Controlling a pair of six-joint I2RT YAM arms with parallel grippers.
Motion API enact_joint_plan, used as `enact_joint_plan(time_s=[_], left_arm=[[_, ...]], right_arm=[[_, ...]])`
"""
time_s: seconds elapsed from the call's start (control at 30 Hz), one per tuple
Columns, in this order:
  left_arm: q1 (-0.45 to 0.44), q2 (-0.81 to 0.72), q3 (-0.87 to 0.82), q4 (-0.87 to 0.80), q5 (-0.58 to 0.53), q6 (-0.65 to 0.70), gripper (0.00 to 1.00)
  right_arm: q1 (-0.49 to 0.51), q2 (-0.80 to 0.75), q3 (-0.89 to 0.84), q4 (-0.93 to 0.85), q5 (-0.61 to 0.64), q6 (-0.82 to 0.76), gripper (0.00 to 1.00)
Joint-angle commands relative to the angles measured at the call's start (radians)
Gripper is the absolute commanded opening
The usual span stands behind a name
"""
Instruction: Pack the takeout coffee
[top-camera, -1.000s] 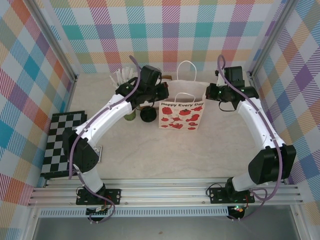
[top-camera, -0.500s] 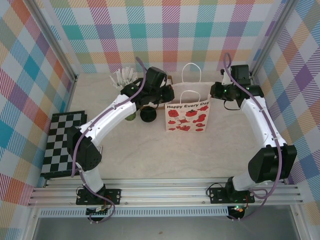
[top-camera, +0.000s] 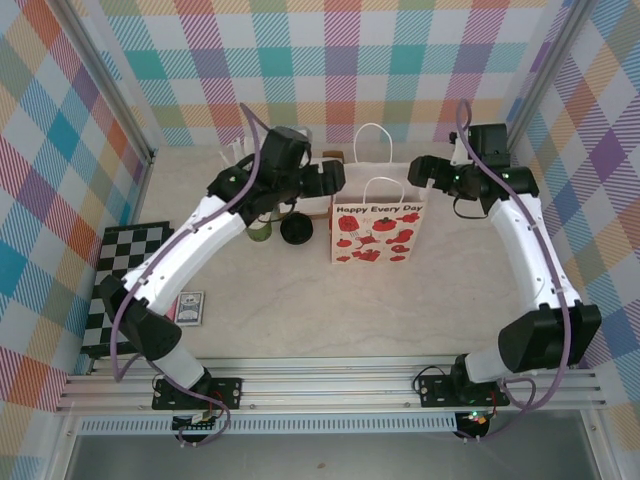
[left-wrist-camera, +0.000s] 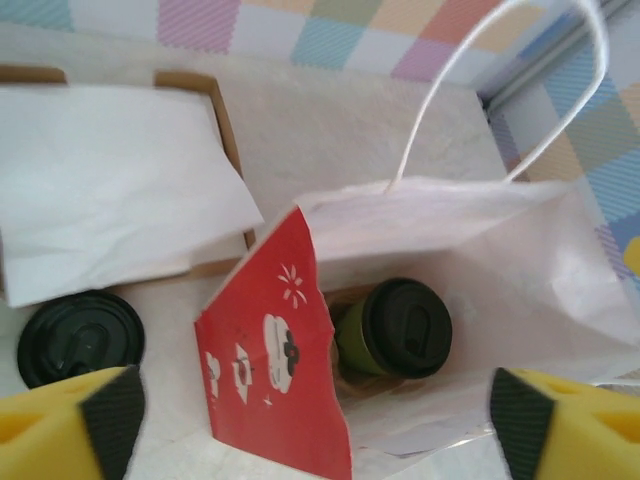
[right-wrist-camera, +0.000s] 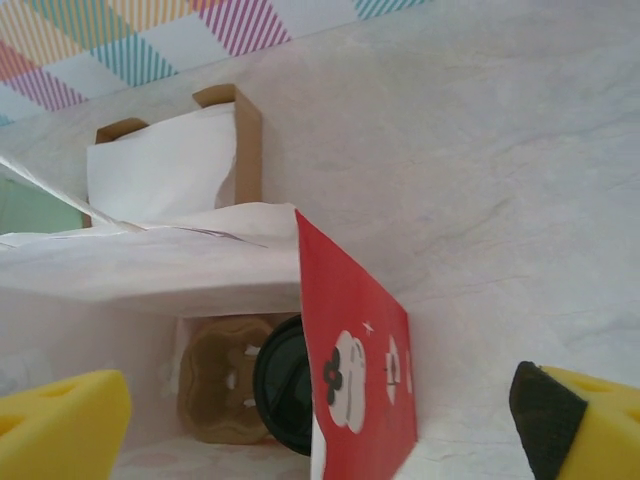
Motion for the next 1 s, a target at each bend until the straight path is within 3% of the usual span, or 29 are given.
enact_joint_plan(time_s=[0.0, 0.13, 0.23, 0.33, 0.47, 0.63, 0.8, 0.97], left_arm=[[0.069, -0.04, 0.02, -0.072, -0.102, 0.057, 0.99], [0.201, -0.042, 0.034, -0.123, -0.16, 0.078, 1.0], [0.304, -0.036, 0.024, -0.133, -0.149, 0.096, 1.0], [0.405, -0.022, 0.014, -0.117, -0.046, 0.14, 0.97], [0.524, 0.006, 0.003, -0.081, 0.109, 0.234, 0.89], [0.628, 0.062, 0.003, -0.035, 0.177, 0.301, 0.68], [0.693, 0.131, 0.004, 0.035, 0.303, 0.328, 0.54], [0.703, 0.239, 0.075, 0.049, 0.384, 0.368, 0.47]], right_arm=[[0.0, -0.107, 0.023, -0.037, 0.093, 0.051, 1.0], [0.0, -0.187, -0.02, -0.015, 0.067, 0.091, 1.0], [0.001, -0.221, -0.045, 0.017, -0.049, 0.101, 1.0], [0.0, -0.218, -0.042, 0.039, -0.217, 0.077, 1.0], [0.003, -0.183, 0.0, 0.033, -0.335, 0.066, 1.0], [0.007, -0.157, 0.033, 0.038, -0.357, 0.072, 1.0], [0.012, -0.153, 0.041, 0.035, -0.34, 0.08, 1.0], [0.019, -0.151, 0.041, 0.026, -0.325, 0.092, 1.0]])
